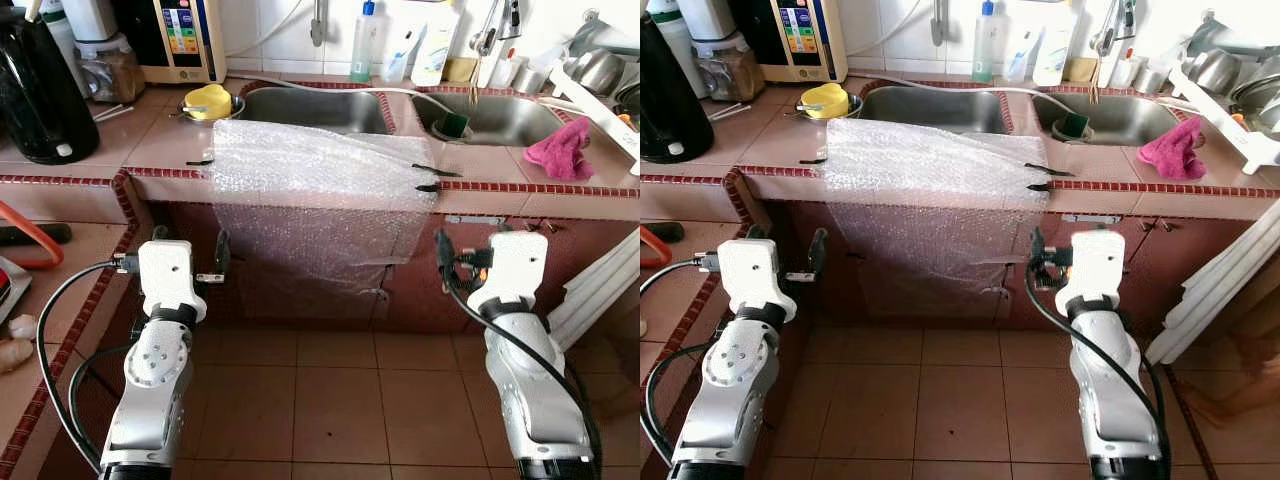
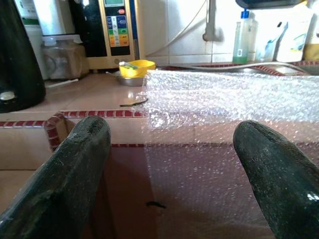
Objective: Kitchen organization
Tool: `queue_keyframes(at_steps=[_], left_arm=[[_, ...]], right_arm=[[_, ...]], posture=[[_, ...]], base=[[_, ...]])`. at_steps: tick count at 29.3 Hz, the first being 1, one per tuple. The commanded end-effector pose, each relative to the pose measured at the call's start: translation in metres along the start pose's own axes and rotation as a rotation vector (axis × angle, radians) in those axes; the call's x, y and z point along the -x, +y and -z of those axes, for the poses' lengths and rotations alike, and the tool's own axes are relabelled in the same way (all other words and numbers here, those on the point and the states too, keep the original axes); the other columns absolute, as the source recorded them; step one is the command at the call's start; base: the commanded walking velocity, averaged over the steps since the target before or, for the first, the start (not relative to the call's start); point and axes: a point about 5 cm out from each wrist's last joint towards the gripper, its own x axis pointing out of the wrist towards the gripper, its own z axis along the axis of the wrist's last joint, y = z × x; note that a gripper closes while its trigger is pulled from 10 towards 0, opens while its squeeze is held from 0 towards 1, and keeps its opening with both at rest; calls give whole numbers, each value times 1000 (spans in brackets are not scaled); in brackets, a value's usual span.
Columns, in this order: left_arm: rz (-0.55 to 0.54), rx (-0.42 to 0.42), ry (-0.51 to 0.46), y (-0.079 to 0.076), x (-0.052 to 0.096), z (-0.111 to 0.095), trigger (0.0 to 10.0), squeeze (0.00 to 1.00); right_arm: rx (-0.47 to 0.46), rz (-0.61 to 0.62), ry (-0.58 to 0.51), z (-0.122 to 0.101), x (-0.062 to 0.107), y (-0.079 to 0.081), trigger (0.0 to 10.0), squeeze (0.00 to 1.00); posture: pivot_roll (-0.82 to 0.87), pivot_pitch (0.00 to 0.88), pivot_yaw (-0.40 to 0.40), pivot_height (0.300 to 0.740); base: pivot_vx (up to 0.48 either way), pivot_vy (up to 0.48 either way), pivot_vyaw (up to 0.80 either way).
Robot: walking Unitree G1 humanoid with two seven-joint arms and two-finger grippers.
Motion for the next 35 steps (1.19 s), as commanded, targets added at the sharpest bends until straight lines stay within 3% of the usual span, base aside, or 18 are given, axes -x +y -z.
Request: queue_keyframes(at_steps=[1, 3, 6, 18, 26, 32, 35], left_arm=[[2, 19, -2, 1, -4, -3, 10000, 0], [6, 24, -3, 0, -5, -3, 10000, 0], [11, 27, -3, -1, -5, -3, 10000, 0], [47, 37, 7, -8, -8, -2, 10000, 0], [54, 44, 11, -10, -7, -1, 10000, 0], [48, 43, 13, -9, -7, 0, 10000, 0], [47, 40, 16, -9, -7, 0, 10000, 0]], right_arm=[[13, 8, 4, 2, -2, -2, 10000, 0], [30, 17, 4, 2, -4, -1, 10000, 0], [-53, -39, 11, 2, -4, 5, 10000, 0], [-4, 15, 24, 7, -2, 0, 10000, 0], [-29, -10, 18, 7, -3, 6, 10000, 0], [23, -30, 11, 8, -1, 8, 10000, 0], [-19, -41, 46, 12, 0, 6, 10000, 0]], posture=[[13, 0, -22, 740], [13, 0, -22, 740], [13, 0, -16, 740], [5, 0, -6, 740], [4, 0, -12, 740], [4, 0, -13, 740], [4, 0, -13, 740]], base=[[0, 0, 0], [0, 0, 0], [0, 0, 0], [0, 0, 0], [316, 0, 0], [358, 0, 0], [356, 0, 0]])
